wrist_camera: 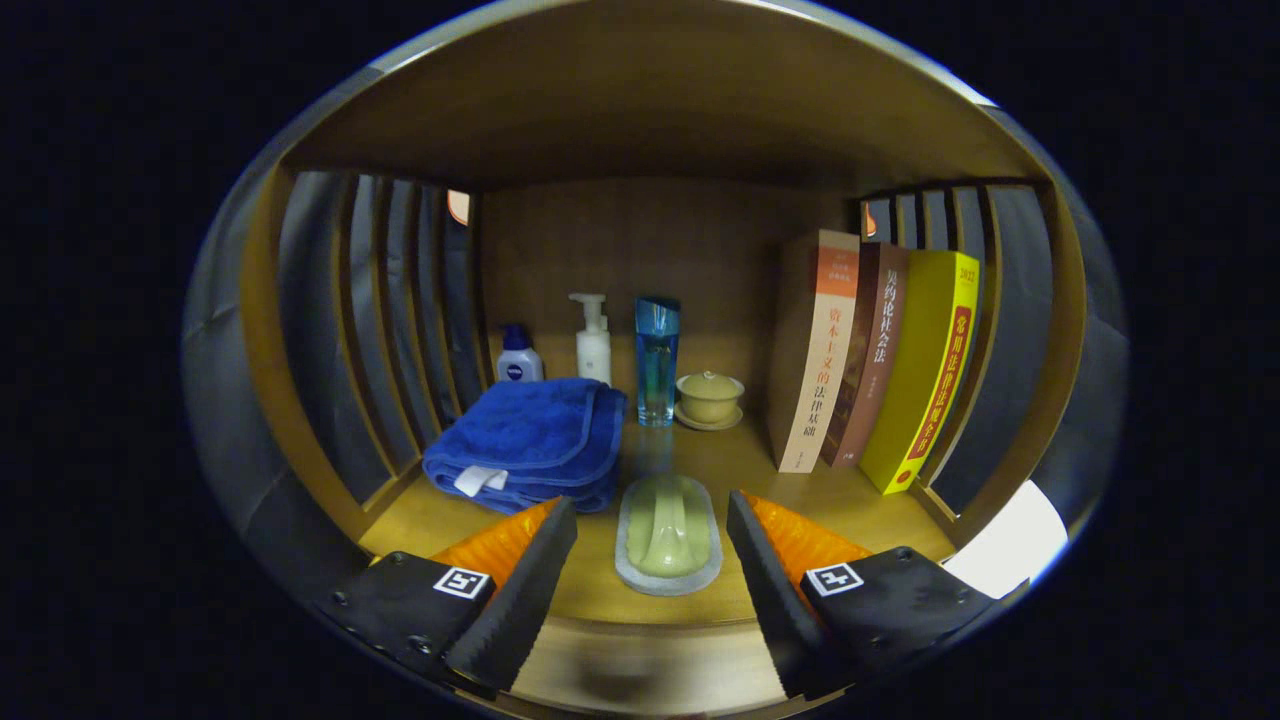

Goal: Pull open the drawer, take out the items inside it, and place them on the countertop above the cabinet.

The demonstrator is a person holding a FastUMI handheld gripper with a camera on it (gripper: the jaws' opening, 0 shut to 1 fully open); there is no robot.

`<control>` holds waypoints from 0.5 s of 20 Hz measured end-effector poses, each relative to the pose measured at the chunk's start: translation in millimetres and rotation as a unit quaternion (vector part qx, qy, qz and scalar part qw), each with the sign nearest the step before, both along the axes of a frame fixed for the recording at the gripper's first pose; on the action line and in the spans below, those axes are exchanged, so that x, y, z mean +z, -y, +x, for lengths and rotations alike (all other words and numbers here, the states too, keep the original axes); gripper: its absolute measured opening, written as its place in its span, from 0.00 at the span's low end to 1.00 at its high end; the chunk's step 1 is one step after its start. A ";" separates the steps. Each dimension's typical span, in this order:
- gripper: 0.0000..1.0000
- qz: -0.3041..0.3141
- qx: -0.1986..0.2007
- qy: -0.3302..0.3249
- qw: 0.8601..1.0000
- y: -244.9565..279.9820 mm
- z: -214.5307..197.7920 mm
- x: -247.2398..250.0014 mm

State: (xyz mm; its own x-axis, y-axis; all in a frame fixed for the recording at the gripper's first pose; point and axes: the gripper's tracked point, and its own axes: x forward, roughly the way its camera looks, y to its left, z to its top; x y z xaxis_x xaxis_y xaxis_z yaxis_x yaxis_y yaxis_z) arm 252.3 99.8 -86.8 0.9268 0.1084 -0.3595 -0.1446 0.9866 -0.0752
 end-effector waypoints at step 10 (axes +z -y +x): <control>0.99 0.020 0.079 0.122 0.989 -30.0 -98.3 111.0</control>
